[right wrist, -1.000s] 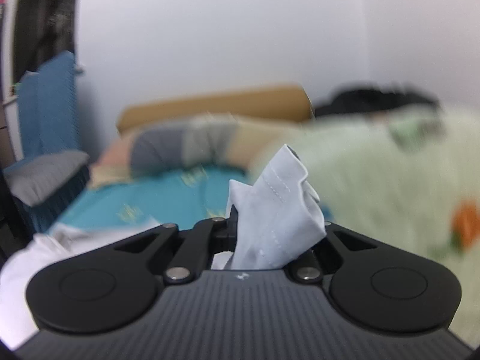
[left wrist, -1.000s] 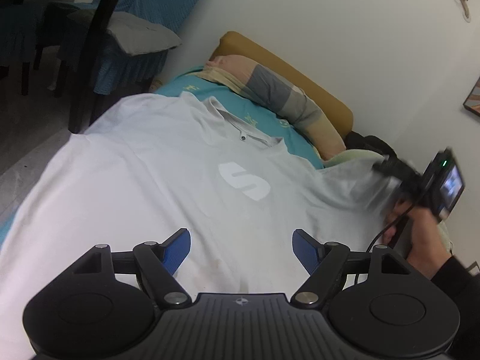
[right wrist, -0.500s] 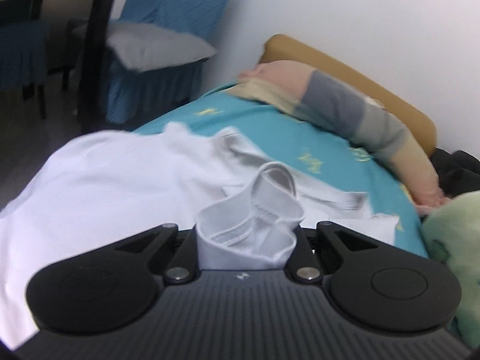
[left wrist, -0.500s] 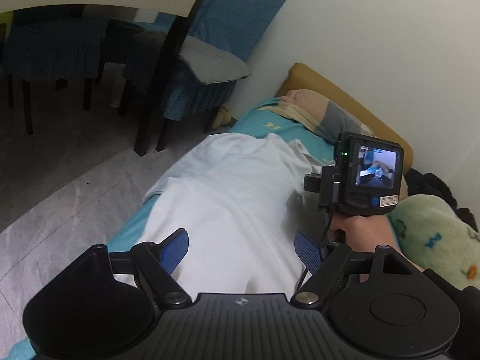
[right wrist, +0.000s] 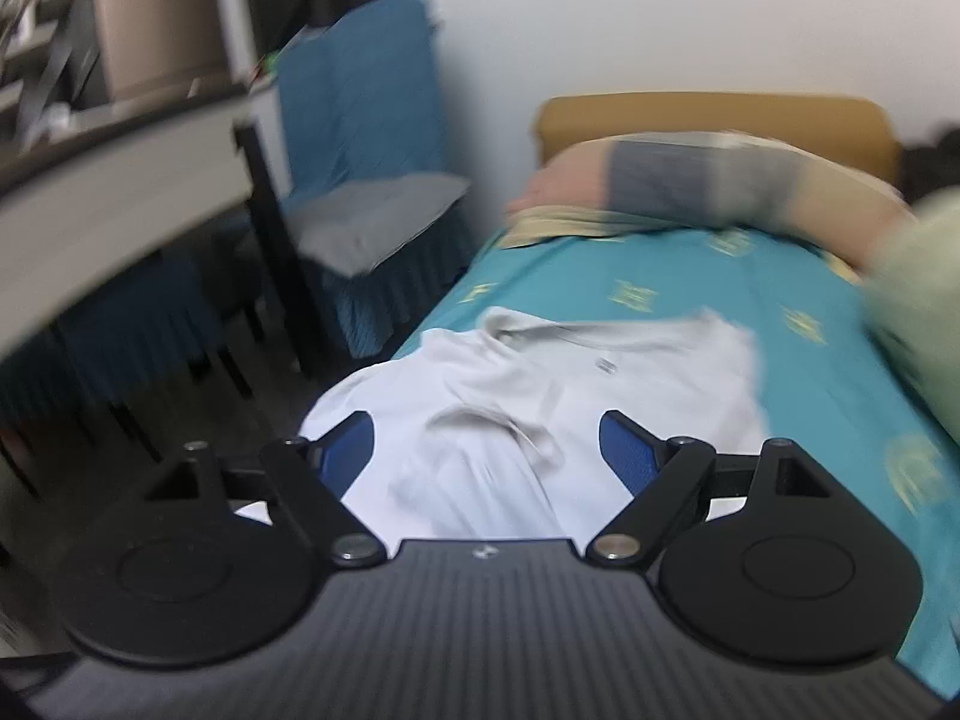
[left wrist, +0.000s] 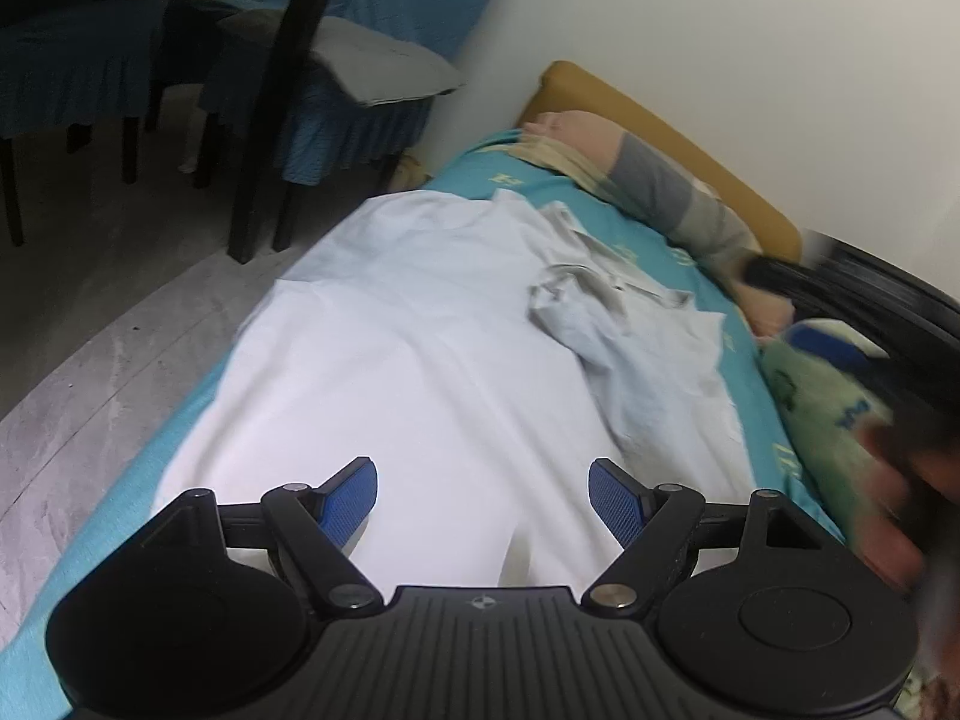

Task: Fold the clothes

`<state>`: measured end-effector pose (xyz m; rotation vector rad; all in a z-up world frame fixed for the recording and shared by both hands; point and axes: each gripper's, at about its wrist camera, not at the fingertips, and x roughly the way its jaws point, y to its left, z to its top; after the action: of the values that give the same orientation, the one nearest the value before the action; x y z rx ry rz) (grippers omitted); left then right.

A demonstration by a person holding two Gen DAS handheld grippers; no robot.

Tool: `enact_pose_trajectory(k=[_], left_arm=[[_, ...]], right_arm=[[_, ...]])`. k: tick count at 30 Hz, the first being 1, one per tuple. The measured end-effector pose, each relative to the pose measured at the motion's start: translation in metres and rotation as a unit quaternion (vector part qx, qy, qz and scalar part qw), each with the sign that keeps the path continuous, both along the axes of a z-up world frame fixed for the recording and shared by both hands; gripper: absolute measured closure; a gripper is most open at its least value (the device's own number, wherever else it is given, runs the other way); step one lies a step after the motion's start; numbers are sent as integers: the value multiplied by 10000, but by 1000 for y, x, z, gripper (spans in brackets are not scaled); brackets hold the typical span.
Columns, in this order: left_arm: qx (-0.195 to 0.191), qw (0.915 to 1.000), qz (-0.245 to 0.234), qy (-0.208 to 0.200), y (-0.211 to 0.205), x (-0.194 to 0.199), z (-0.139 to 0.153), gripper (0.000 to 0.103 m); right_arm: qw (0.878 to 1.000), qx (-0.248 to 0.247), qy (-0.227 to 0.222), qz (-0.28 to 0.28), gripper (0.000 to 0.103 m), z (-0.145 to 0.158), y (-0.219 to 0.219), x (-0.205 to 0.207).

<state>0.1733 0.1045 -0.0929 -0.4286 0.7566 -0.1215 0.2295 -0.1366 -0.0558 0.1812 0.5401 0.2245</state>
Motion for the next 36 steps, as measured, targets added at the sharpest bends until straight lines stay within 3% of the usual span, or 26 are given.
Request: enact_pose_trajectory(k=[5,10,15,20,24,31,36], left_arm=[[121,9983,-565,-9,-31,-25,8,24],[87,9930,-1157,212,-70,-60,14,25],[1,9830,-1784,433,-104,-106,20,25],[-520,9710,-2048,1123,-125,-129,5,25],[-674,9600,-2255,1517,-140,-137,-12,30],[-575,9522,-2436,1751,-162,-137,-28,32],[-786,9399,-2605,2064,-169,-138,-42,39]], right_arm=[[9958,571,254,-670,19,17,-59,-116],[9924,803,163,-915,19,18,-75,-191],[9956,499,-63,-790,19,24,-67,-218],[9950,678,-213,-703,19,29,-78,-234],[9931,701,-257,-901,19,25,-90,-239],[9899,723,101,-1216,19,11,-110,-235],[9862,1076,202,-1239,19,12,-135,-231]])
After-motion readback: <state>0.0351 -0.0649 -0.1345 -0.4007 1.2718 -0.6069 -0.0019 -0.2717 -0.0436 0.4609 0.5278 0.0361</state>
